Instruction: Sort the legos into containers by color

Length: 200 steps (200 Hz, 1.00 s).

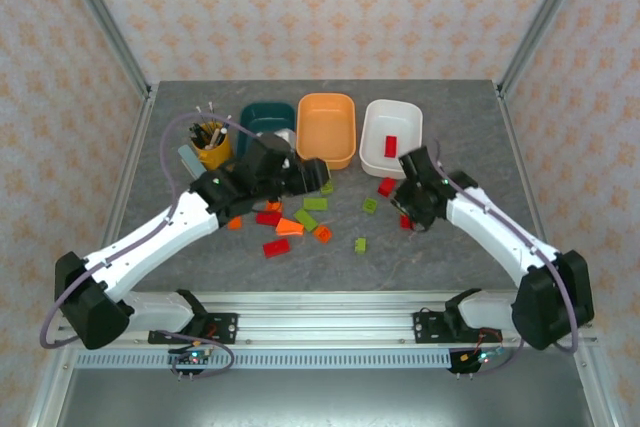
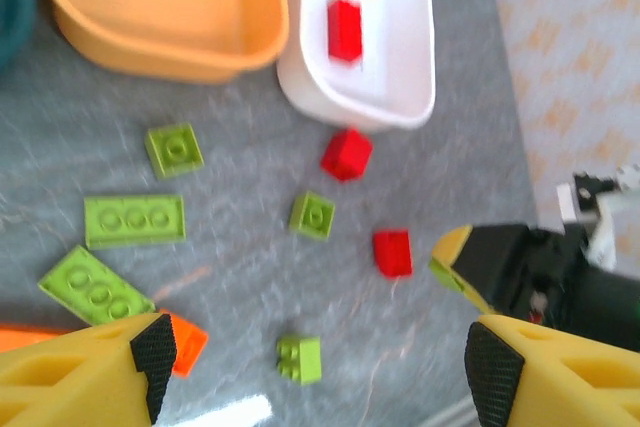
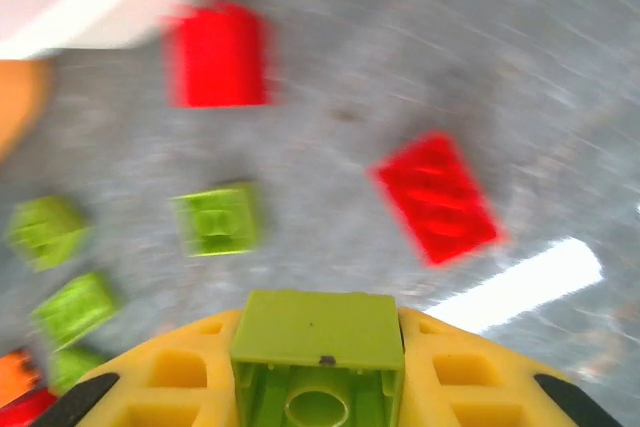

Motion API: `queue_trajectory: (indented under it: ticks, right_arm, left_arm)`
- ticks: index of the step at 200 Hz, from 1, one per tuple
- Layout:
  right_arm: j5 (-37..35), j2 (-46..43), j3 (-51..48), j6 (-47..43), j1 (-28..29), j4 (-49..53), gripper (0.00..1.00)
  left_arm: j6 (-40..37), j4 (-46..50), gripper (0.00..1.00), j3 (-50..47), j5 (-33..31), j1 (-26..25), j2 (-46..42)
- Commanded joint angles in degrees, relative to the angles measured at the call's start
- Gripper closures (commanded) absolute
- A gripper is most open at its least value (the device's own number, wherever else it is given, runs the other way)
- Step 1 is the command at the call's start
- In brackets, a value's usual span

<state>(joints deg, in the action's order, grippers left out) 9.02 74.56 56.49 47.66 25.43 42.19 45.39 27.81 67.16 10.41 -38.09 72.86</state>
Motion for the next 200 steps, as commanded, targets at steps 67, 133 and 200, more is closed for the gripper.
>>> queue_trajectory:
  ticks: [67, 133, 200]
  right_arm:
    - [-2.83, 45.07, 49.92, -21.09, 5.81, 6.76, 0.73]
    - [-0.95, 70.49, 81.14, -20.56, 5.51, 18.13, 0.68]
    - [0.60, 70.65, 86.32, -21.18, 5.73, 18.14, 0.42]
  left_arm:
    - [3.49, 2.42, 0.19, 5.86, 0.72, 16.78, 4.03]
    - [2.95, 2.33, 0.19, 4.03, -0.21, 18.47, 3.84]
    - [1.33, 8.29, 0.19, 1.88, -3.23, 18.49, -0.63]
